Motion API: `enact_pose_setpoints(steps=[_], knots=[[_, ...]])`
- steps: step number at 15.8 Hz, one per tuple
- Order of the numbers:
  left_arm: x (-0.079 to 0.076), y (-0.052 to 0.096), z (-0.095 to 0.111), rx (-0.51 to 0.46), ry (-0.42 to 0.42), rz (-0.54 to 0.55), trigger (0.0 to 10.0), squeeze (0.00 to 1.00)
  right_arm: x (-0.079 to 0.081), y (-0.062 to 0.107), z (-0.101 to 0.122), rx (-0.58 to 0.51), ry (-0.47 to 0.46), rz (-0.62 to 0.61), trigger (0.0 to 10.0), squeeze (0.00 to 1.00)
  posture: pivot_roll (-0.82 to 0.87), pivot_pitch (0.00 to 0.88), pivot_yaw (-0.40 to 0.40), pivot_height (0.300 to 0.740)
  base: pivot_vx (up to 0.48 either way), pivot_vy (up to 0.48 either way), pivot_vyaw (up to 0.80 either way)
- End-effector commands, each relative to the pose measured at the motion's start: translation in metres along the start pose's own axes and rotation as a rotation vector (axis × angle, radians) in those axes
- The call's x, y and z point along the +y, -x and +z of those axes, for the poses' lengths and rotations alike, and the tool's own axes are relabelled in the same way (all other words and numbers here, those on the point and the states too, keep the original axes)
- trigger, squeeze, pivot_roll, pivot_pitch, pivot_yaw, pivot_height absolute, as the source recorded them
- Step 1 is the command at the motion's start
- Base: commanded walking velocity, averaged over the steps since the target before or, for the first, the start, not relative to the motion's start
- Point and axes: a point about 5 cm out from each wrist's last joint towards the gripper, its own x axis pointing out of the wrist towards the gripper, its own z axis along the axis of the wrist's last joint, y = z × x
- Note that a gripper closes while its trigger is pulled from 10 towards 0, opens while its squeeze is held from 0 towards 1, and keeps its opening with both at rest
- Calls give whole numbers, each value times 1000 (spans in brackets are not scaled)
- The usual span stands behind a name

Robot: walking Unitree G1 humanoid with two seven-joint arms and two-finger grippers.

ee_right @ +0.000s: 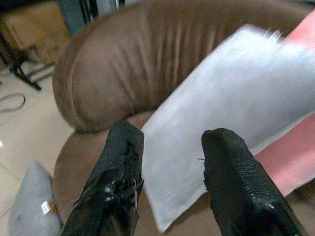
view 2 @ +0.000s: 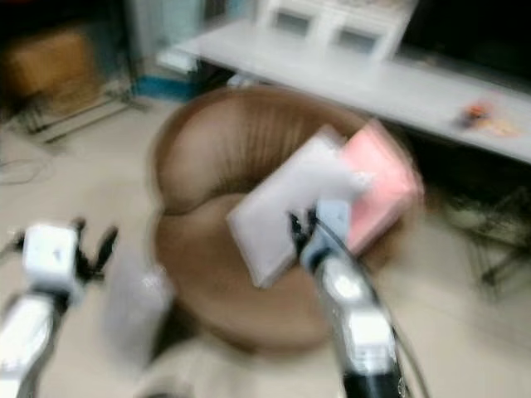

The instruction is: Move the pillow to the sofa from floor

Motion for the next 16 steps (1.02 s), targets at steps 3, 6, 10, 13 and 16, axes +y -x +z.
enact_pose_setpoints(steps=[3,6,10,13,16], knots=[[3,-3,4,-14,-14,16,10000,0,3,-1,4,-13,5,16,10000,0,38,0,-99,740,0,365,0],[4,-3,5,-19,-13,23,10000,0,3,-2,6,-20,6,24,10000,0,41,0,-102,740,0,365,0],[4,-2,4,-18,-12,30,10000,0,4,-6,6,-17,-10,25,10000,0,50,0,-106,740,0,366,0],[4,-3,5,-20,-14,29,10000,0,6,-6,6,-17,-12,34,10000,0,42,0,-104,740,0,350,0],[3,-7,9,-40,-22,25,10000,0,1,-4,2,-7,-35,11,10000,0,34,0,-69,740,0,0,0]])
